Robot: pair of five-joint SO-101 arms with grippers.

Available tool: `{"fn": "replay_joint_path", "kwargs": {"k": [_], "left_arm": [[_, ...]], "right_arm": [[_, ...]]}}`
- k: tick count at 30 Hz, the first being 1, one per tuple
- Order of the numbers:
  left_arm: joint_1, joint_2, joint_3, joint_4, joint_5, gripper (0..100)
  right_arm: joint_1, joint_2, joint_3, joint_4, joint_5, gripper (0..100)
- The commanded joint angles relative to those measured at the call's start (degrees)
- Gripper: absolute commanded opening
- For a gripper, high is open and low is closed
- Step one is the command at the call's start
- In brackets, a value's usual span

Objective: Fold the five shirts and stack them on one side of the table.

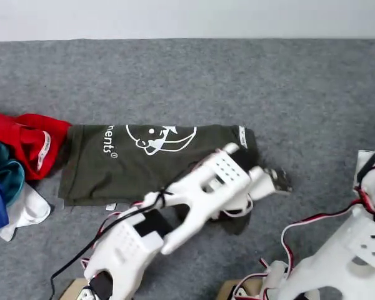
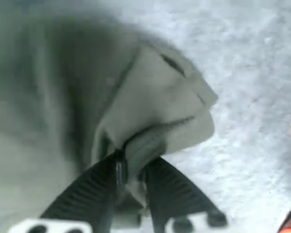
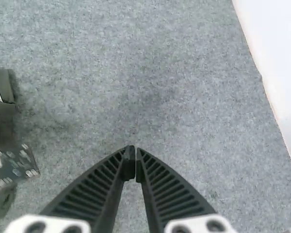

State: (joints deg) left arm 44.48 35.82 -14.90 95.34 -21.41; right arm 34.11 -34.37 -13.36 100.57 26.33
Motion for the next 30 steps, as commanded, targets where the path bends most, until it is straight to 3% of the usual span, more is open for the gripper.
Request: {"fn": "replay_joint_path", "kwargs": {"k": [1, 9, 14, 19, 25, 30], "left_arm": [[-4.8, -3.7, -3.3, -0.3, -1.1, 1], [-12.7, -3.5, -8.4, -5.1, -3.0, 1], [-16.2, -0.4, -8.6, -8.8, -3.0, 12], [-19.9, 1.3, -9.3, -11.9, -3.4, 14], [-22.0, 1.6, -14.0, -11.4, -4.1, 16], [-22.3, 1.1, -20.3, -3.9, -4.0, 16]], "right_arm": [[0.6, -0.8, 0.2, 2.2, 0.5, 1.5], [0.4, -0.6, 0.6, 2.2, 0.2, 1.5], [0.4, -1.2, 4.5, 2.2, 0.4, 1.5], [0.5, -1.3, 5.3, 2.2, 0.4, 1.5], [0.5, -1.3, 5.3, 2.3, 0.4, 1.5], [0.5, -1.3, 5.3, 2.3, 0.4, 1.5]]}}
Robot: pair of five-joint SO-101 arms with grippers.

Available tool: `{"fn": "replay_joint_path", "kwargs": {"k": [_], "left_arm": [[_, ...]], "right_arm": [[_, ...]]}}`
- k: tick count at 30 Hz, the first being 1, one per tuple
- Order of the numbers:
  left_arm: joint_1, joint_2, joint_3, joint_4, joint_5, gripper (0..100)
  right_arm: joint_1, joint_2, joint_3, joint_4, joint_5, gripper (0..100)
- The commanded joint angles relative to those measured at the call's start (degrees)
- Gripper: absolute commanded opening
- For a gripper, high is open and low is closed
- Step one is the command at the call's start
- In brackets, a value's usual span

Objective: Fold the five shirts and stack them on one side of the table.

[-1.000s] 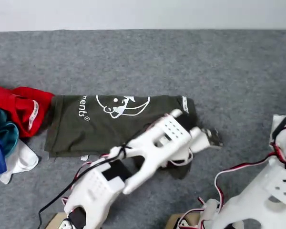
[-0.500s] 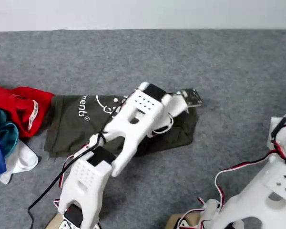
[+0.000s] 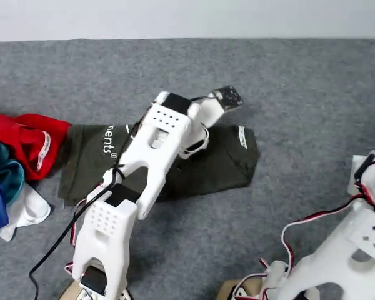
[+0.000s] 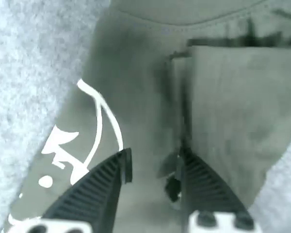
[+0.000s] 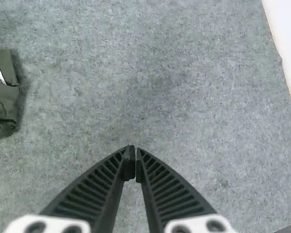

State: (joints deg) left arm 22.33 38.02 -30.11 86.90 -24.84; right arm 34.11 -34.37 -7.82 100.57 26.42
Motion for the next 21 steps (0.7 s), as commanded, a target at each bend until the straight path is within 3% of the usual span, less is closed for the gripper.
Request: {"fn": "replay_joint_path", "kwargs": {"k": [1, 5, 11, 14, 21], "left_arm": [[-0.1, -1.1, -7.1, 6.9, -0.4, 16], [0.0, -1.1, -13.9, 13.8, 1.3, 13], [-5.2, -6.2, -9.8, 13.7, 11.6, 10], [-10.5, -9.9, -4.3, 13.7, 15.6, 10], [-26.5, -14.8, 5.3, 13.6, 15.4, 18]], "right_arm": [[0.5, -1.3, -0.3, 2.3, 0.4, 1.5], [0.5, -1.3, -0.3, 2.3, 0.4, 1.5], [0.5, -1.3, -0.3, 2.3, 0.4, 1.4], [0.5, -1.3, -0.3, 2.3, 0.4, 1.4], [0.4, -0.9, -0.2, 2.3, 0.4, 1.4]]}}
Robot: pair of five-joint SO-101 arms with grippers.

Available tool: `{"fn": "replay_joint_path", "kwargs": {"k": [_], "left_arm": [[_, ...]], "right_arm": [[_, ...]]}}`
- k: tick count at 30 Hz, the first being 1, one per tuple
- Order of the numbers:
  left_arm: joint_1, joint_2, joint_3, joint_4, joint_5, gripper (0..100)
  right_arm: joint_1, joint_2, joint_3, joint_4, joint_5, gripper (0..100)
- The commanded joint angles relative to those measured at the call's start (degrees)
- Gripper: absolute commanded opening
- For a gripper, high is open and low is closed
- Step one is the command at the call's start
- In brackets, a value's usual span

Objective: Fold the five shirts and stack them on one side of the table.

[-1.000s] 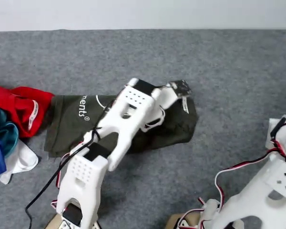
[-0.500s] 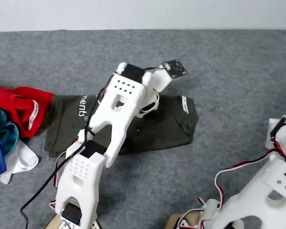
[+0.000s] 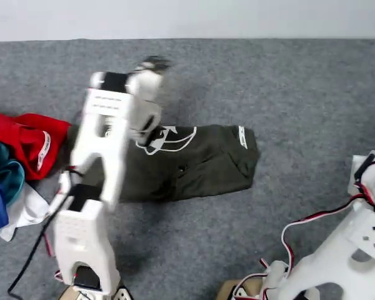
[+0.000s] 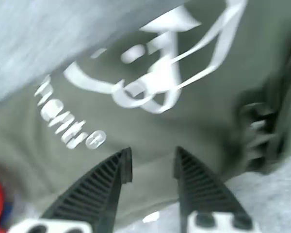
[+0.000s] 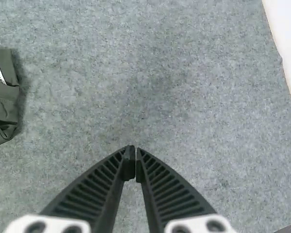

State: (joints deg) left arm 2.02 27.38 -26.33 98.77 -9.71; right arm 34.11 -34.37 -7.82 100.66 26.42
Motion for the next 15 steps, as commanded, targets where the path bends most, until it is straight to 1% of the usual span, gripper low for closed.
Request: {"fn": "replay_joint_path", "kwargs": {"k": [1, 4, 7, 12, 15], "left_arm": [[-8.5, -4.0, 2.0, 1.8, 0.1, 19], [-15.4, -2.5, 2.2, 1.7, -3.3, 19], [-20.3, -0.8, 2.0, 1.1, -6.3, 19], [-26.5, 2.3, 1.9, -2.0, -8.3, 19], [-27.6, 5.3, 2.0, -2.5, -9.5, 19]], "right_arm": [[0.4, -0.7, -0.2, 2.2, 0.4, 1.4], [-0.8, -0.7, -0.2, 2.2, 0.4, 1.4], [-2.9, -0.7, -0.2, 2.2, 0.4, 1.4], [-6.5, -0.7, -0.2, 2.2, 0.4, 1.4], [-7.7, -0.7, -0.2, 2.2, 0.4, 1.5]]}}
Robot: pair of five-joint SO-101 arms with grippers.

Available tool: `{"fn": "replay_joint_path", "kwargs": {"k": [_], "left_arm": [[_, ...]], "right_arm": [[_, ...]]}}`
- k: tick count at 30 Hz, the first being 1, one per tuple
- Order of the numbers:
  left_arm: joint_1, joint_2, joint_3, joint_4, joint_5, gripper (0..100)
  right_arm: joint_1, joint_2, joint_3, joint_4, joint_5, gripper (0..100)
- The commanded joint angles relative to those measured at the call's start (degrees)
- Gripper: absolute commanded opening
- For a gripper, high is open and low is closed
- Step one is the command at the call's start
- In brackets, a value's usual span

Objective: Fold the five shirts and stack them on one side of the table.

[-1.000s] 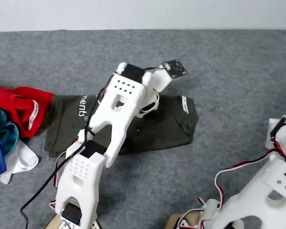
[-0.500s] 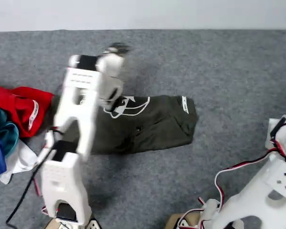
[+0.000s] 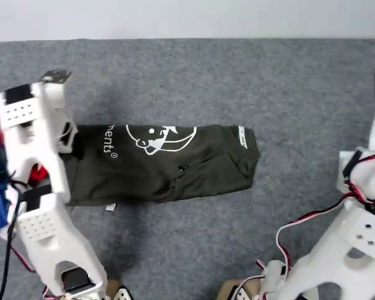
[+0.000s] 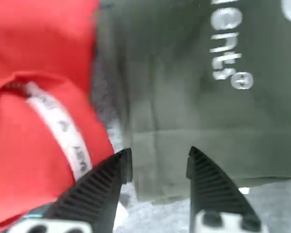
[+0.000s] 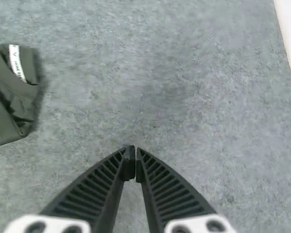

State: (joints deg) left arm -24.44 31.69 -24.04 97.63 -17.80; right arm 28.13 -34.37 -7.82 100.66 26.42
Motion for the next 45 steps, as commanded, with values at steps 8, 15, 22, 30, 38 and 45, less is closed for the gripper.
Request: {"fn": "replay_joint_path", "kwargs": {"k": [8, 15, 22, 30, 38, 45], "left_arm": [[-2.0, 9.2, -3.5, -5.4, -1.3, 19], [1.3, 17.1, -5.9, -4.8, -1.0, 19], [1.9, 19.9, -7.1, -5.0, 0.6, 19], [5.4, 20.7, -7.8, -1.3, -7.1, 0], [9.6, 15.4, -8.2, 2.9, -7.3, 0], [17.0, 2.1, -0.2, 3.0, -1.9, 0]], "right_arm": [[-2.0, -0.8, -0.2, 2.2, 0.4, 1.5], [-2.0, -0.7, -0.2, 2.2, 0.4, 1.5], [-2.0, -0.7, -0.2, 2.2, 0.4, 1.5], [-2.0, -0.7, -0.3, 2.2, 0.4, 1.5], [-2.0, -1.2, -0.4, 2.2, 0.4, 1.5], [-2.0, -1.2, -0.4, 2.2, 0.4, 1.4]]}}
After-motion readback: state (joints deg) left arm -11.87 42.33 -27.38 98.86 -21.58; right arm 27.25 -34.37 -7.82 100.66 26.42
